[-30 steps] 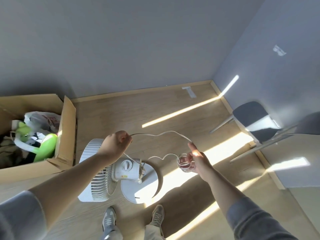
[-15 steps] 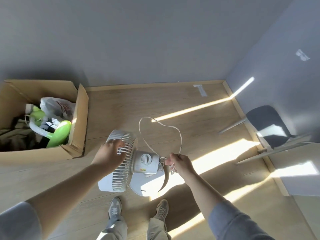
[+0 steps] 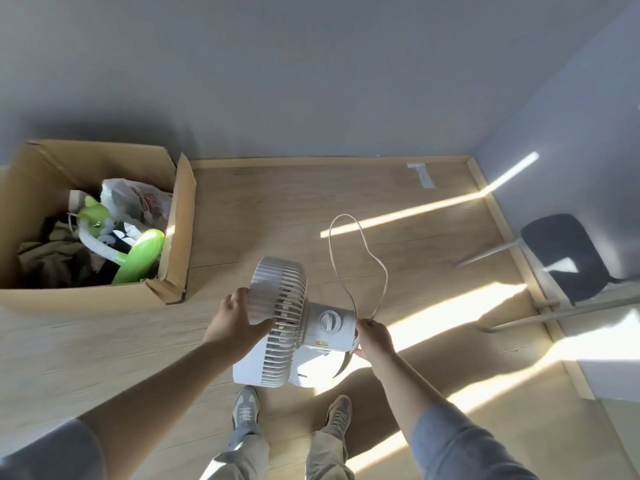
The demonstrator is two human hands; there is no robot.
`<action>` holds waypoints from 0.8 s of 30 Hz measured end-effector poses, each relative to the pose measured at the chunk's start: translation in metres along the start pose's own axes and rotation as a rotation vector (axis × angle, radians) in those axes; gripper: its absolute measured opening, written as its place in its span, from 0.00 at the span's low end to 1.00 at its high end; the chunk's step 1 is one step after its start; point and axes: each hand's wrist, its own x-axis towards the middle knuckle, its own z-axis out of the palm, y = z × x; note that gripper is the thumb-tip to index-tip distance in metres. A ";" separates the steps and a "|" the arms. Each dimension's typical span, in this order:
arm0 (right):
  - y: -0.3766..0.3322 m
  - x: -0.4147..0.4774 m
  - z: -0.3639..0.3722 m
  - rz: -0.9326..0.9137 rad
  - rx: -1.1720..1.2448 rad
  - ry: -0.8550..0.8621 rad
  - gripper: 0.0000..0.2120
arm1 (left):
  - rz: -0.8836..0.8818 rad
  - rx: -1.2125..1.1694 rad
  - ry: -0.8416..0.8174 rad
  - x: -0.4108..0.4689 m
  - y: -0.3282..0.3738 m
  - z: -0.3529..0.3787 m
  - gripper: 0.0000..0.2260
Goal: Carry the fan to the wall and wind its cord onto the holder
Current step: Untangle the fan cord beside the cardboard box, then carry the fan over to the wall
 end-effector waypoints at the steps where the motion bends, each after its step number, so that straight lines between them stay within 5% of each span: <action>1: 0.001 0.000 0.003 0.033 0.018 -0.016 0.10 | -0.005 0.005 -0.011 0.002 -0.003 0.001 0.32; 15: 0.011 0.021 0.009 0.142 -0.014 0.010 0.15 | -0.007 -0.048 -0.059 0.019 -0.011 0.008 0.31; 24: 0.030 0.022 -0.061 0.124 -0.094 -0.032 0.17 | 0.104 0.032 -0.123 0.014 0.057 0.022 0.27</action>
